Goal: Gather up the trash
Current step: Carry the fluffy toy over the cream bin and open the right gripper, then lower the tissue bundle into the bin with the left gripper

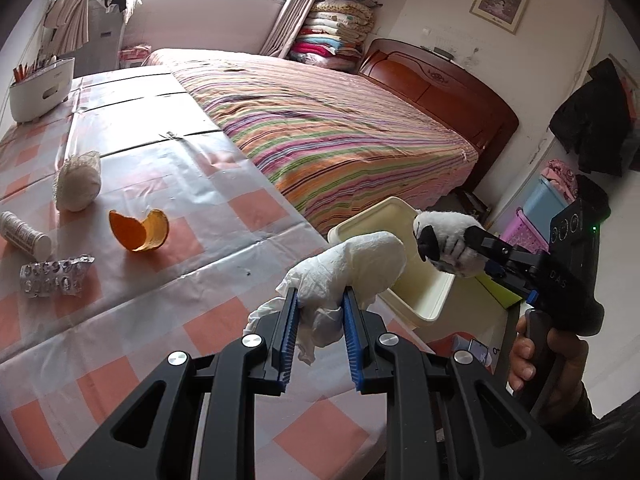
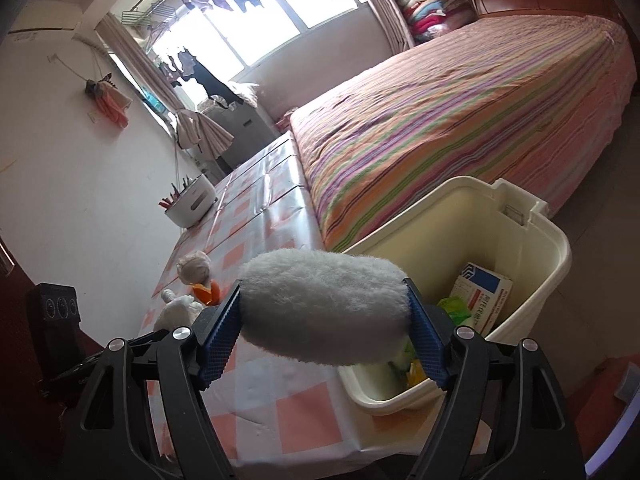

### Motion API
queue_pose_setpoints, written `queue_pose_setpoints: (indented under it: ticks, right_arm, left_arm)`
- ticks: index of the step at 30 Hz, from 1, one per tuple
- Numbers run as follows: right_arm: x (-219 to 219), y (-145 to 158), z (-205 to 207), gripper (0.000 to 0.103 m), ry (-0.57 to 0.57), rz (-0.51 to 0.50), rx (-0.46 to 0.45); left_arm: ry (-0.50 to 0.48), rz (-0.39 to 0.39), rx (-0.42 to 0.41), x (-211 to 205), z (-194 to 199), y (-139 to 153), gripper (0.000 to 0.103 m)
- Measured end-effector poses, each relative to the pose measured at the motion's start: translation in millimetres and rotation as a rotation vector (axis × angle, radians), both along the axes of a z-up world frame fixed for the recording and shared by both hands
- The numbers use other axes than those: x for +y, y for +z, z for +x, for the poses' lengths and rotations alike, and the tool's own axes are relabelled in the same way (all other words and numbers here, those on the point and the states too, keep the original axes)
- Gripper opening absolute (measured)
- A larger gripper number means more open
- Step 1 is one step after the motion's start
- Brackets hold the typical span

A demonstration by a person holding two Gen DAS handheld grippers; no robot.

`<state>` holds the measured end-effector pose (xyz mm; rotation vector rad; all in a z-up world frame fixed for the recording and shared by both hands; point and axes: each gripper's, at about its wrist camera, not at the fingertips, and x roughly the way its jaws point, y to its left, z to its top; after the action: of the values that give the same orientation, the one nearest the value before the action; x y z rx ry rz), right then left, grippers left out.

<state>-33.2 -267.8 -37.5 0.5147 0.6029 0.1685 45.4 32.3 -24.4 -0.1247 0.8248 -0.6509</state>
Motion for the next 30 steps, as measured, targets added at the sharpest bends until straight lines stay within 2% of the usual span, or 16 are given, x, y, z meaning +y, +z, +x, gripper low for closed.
queue_pose_setpoints:
  ticks: [14,21,24,30]
  right_arm:
    - [-38,-22,1,0.077,-0.121,0.005,0.059]
    - [-47,-21,7,0.084,-0.139,0.007,0.059]
    - [-48,-18,8,0.094,-0.130,0.020,0.055]
    - [-64,-9,-3,0.096,-0.189,0.085,0.019]
  left_arm:
    - [-0.102,0.001,-0.027,-58,6,19,0.021]
    - [-0.114,-0.014,-0.044,-78,10,30,0.021]
    - [-0.117,-0.019,-0.046,-84,13,33,0.021]
    - [-0.120,-0.022,-0.029,-95,21,31,0.021]
